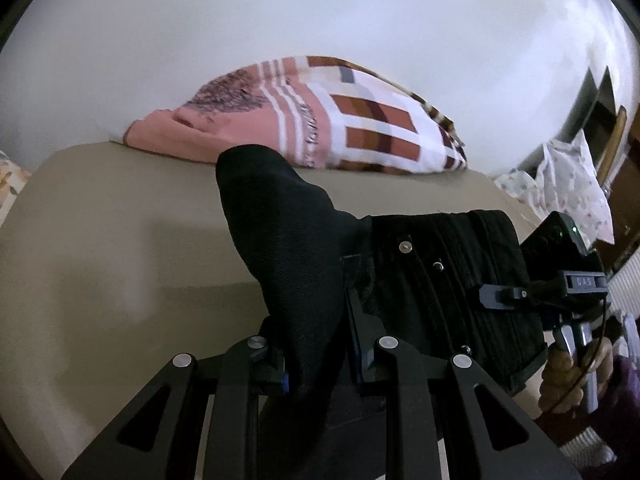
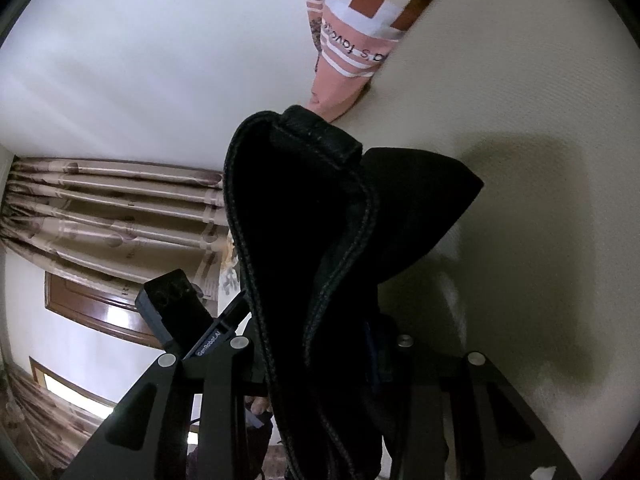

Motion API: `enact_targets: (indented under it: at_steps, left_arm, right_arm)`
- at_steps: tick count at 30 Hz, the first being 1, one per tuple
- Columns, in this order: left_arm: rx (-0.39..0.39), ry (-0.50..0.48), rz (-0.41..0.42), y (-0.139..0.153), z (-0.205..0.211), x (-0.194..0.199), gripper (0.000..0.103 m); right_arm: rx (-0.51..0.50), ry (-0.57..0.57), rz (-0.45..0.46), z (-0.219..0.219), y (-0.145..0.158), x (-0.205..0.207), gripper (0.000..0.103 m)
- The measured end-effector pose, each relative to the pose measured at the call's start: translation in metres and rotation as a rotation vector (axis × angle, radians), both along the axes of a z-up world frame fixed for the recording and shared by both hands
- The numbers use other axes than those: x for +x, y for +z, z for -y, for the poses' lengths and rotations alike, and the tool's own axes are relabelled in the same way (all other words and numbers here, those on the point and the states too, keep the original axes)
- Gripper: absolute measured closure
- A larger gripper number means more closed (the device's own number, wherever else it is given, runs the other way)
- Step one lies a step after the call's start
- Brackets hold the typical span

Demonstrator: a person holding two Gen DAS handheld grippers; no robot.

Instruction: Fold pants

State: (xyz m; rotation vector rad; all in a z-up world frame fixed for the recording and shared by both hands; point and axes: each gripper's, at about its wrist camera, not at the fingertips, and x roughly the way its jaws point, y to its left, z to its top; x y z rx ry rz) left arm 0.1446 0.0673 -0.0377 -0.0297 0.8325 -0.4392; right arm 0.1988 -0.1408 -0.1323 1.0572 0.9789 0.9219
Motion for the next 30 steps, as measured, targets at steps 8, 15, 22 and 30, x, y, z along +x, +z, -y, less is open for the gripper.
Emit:
enact_targets:
  at_steps: [8,15,22,30]
  left_arm:
    - [0.025,0.044,0.036,0.003,-0.016,0.046,0.082]
    - [0.036,0.075,0.059,0.002,-0.025,0.086,0.082]
    - [0.077,0.104,0.045,-0.018,-0.034,0.117,0.082]
    - [0.086,0.138,0.031,-0.04,-0.044,0.124,0.08]
  right_arm:
    - [0.016,0.004,0.003,-0.021,0.001,0.047,0.071]
    - [0.004,-0.002,0.019,-0.032,0.008,0.093,0.071]
    - [-0.036,-0.002,0.03,-0.038,0.005,0.131,0.071]
    - [-0.089,-0.013,0.013,-0.037,-0.015,0.143,0.072]
